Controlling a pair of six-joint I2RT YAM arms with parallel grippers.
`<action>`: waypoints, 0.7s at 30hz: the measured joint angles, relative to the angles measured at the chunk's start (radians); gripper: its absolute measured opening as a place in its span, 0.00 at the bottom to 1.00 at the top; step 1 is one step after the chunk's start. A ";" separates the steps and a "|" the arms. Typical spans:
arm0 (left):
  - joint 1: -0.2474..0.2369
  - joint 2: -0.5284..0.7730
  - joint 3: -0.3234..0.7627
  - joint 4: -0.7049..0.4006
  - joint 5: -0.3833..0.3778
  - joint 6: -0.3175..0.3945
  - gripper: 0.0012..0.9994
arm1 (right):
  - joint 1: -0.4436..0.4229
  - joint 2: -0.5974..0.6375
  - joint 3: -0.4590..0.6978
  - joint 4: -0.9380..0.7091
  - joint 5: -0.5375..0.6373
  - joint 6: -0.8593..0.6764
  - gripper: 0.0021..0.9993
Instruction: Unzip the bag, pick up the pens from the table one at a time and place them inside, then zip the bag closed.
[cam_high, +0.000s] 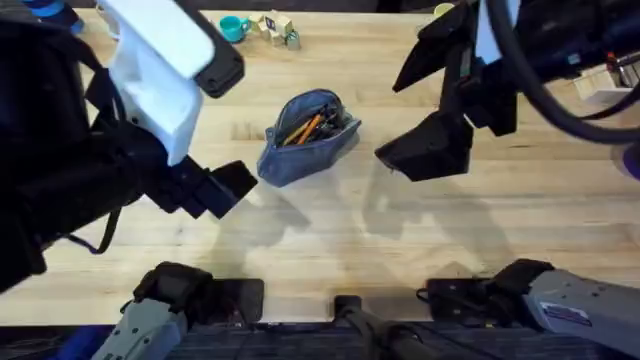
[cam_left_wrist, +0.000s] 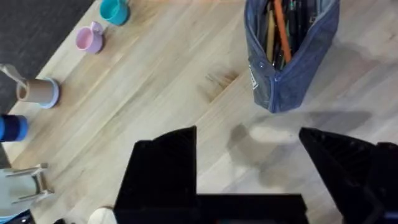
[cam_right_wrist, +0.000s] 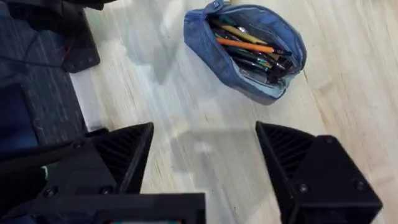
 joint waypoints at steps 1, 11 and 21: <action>0.027 0.000 -0.006 0.000 0.029 0.017 0.99 | 0.000 0.000 0.000 0.000 0.000 0.000 1.00; 0.374 0.090 -0.040 -0.002 0.327 0.197 0.99 | 0.000 0.000 0.000 0.003 0.000 0.000 1.00; 0.559 0.385 -0.040 0.104 0.540 0.309 0.99 | 0.000 0.000 0.000 0.003 0.000 0.000 1.00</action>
